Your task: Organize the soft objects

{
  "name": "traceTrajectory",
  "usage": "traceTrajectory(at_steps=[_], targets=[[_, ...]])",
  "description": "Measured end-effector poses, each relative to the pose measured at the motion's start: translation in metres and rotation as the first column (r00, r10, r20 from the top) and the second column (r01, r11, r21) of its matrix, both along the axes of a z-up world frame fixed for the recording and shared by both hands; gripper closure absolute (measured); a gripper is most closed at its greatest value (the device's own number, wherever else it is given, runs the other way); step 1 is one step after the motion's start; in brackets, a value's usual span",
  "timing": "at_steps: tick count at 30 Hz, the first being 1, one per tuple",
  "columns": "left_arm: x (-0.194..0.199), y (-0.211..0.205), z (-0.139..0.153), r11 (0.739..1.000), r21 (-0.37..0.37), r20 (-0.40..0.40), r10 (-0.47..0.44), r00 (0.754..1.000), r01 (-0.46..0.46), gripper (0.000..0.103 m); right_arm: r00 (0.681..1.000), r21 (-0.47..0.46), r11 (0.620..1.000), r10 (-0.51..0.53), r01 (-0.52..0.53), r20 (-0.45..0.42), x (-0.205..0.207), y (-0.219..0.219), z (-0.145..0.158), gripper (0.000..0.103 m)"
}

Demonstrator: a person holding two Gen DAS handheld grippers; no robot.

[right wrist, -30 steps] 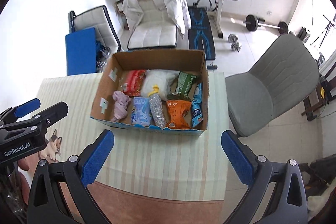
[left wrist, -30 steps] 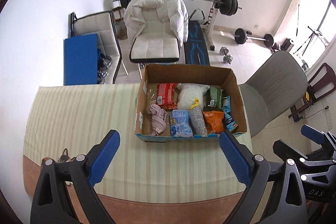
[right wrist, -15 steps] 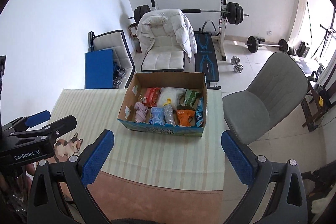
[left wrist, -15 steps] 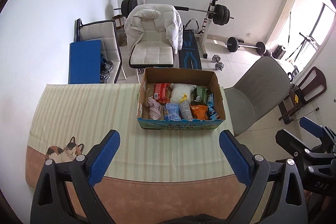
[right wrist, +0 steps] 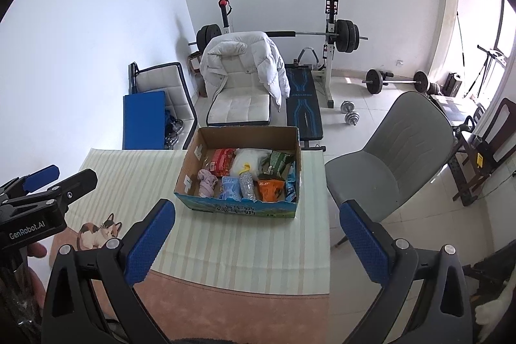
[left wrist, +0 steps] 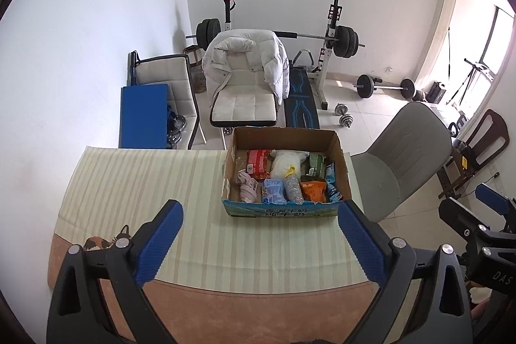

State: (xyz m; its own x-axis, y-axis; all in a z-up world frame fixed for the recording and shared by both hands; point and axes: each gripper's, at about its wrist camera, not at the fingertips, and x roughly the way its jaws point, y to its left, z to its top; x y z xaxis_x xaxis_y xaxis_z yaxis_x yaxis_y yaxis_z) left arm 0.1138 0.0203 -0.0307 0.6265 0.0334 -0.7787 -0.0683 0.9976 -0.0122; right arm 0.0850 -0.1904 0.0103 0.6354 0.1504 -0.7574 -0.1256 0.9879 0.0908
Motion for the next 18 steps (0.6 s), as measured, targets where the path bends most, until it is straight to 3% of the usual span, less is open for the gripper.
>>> traceTrajectory(at_steps=[18], targets=[[-0.004,-0.008,0.000,1.000,0.010,0.035,-0.011,0.999,0.011,0.000,0.999,-0.019,0.999,-0.031,0.031,0.033,0.002,-0.007,0.010,0.000]])
